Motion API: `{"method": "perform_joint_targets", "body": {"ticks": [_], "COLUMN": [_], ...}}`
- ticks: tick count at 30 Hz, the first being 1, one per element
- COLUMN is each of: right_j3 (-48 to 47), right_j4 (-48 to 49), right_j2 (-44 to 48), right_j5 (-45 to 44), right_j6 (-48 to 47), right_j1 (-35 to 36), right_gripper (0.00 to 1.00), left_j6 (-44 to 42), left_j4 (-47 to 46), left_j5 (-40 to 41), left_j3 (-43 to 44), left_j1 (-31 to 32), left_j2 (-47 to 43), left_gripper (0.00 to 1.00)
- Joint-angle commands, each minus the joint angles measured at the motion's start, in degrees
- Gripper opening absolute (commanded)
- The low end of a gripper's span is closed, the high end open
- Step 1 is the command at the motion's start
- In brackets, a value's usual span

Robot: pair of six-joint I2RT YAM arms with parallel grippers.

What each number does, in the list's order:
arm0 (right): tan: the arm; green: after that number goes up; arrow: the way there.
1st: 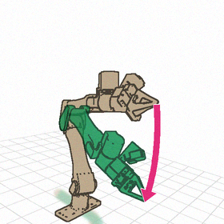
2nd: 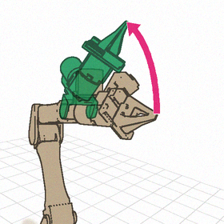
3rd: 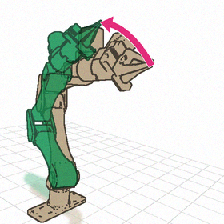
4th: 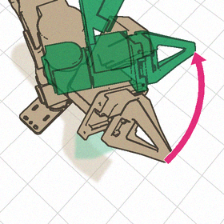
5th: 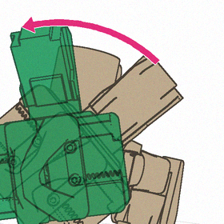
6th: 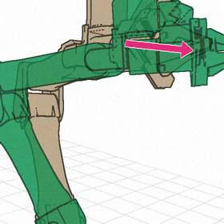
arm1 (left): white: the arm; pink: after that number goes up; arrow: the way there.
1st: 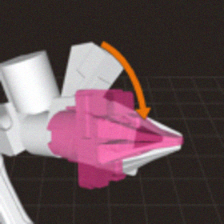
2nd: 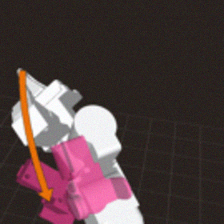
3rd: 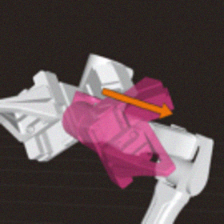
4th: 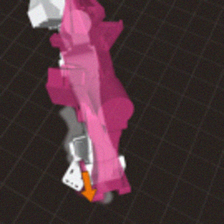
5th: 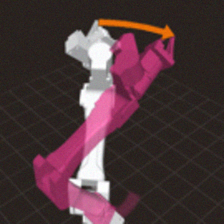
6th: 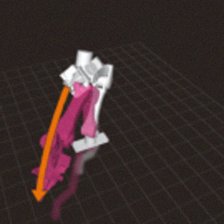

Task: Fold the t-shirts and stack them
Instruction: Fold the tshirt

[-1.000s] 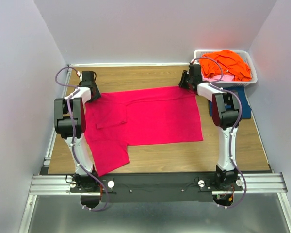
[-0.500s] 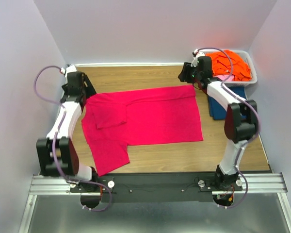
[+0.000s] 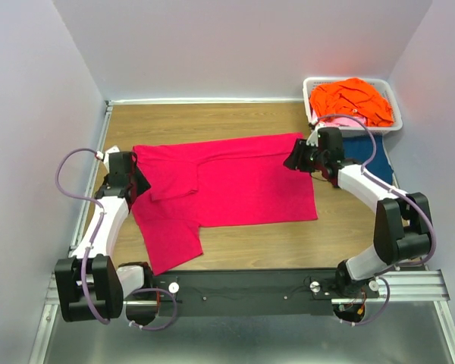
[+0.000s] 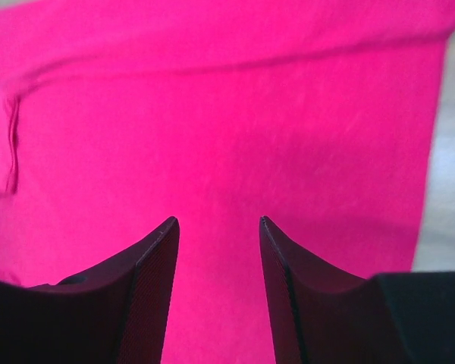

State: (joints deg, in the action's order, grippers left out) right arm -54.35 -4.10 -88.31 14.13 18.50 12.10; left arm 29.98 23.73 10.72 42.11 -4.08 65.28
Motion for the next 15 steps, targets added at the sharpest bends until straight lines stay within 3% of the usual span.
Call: {"method": "perform_joint_targets", "body": {"ticks": [1,8,15], "right_j3": [4.0,5.7,5.3], "right_j4": [-0.3,0.5,1.5], "right_j2": [1.7,-1.5,-5.2], "right_j5": [5.6,3.6,-0.3], "right_j6": [2.3,4.4,5.6], "right_j1": [0.5,0.4,-0.8], "right_gripper": [0.53,0.47,0.45], "left_j6": [1.8,1.4,1.1], "left_j4": [-2.5,-6.3,-11.1], "left_j5": [-3.0,-3.3,-3.3], "left_j3": [-0.8,1.0,3.9], "left_j1": [-0.3,-0.6,-4.4], "left_j2": [1.2,11.7,20.9], "left_gripper": [0.55,0.4,0.39]}}
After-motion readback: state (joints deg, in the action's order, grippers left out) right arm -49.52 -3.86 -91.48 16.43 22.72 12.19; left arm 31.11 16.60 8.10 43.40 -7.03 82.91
